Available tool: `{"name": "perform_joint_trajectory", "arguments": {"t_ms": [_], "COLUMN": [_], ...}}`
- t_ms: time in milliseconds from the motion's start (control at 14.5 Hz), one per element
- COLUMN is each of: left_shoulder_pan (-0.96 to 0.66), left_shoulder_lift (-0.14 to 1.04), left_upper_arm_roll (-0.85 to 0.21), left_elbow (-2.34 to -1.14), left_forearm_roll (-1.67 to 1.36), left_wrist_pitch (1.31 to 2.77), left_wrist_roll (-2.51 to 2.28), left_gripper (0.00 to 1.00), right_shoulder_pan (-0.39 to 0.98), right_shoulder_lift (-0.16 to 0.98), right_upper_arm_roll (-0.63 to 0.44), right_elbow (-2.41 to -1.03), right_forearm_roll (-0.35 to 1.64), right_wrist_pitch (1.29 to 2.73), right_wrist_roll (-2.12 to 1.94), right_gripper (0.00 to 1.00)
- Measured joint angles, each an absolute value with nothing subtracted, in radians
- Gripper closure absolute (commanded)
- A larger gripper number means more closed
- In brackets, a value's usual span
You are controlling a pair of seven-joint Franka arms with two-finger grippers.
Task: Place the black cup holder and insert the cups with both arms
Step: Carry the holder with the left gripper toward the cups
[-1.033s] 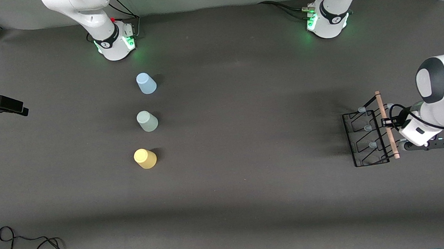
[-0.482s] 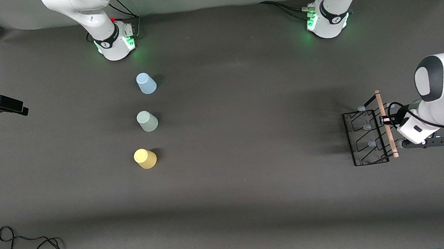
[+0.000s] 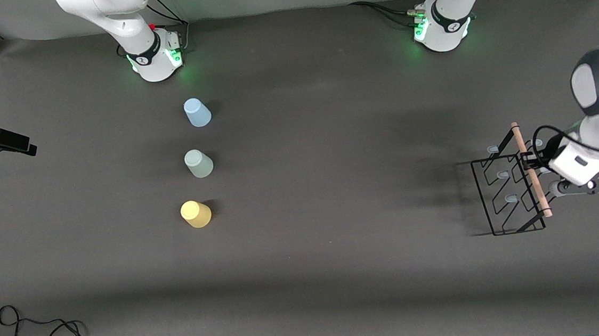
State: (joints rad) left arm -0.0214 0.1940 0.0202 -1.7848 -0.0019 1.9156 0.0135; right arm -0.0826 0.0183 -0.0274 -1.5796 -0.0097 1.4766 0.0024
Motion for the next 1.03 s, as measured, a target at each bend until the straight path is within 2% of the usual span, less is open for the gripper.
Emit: {"name": "perform_joint_trajectory", "arguments": {"t_ms": [207, 551, 826, 1033], "left_shoulder_pan": [-0.145, -0.397, -0.591, -0.685], "left_shoulder_lift": [0.146, 0.148, 0.215, 0.307], "left_upper_arm_roll": [0.008, -0.013, -0.018, -0.018], "left_elbow": [-1.783, -1.766, -1.753, -1.674], "left_forearm_roll": [-0.008, -0.037, -0.044, -0.049], "left_wrist_pitch": [1.911, 1.895, 1.947, 1.993], "left_wrist_roll": [-0.151, -0.447, -0.635, -0.738], "left_gripper": [1.00, 1.00, 1.00, 1.00], "right_shoulder_pan": [-0.085, -0.086, -0.088, -0.088], "right_shoulder_lift": [0.018, 0.018, 0.018, 0.018], "right_upper_arm_roll": [-0.028, -0.028, -0.028, -0.033], "right_elbow": [-1.580, -1.580, -1.580, -1.580], "right_forearm_roll": [-0.010, -0.010, -0.010, -0.010], "right_wrist_pitch": [1.477, 1.476, 1.476, 1.476], "right_wrist_roll": [0.002, 0.002, 0.002, 0.002], "right_gripper": [0.00, 0.00, 0.00, 0.00]}}
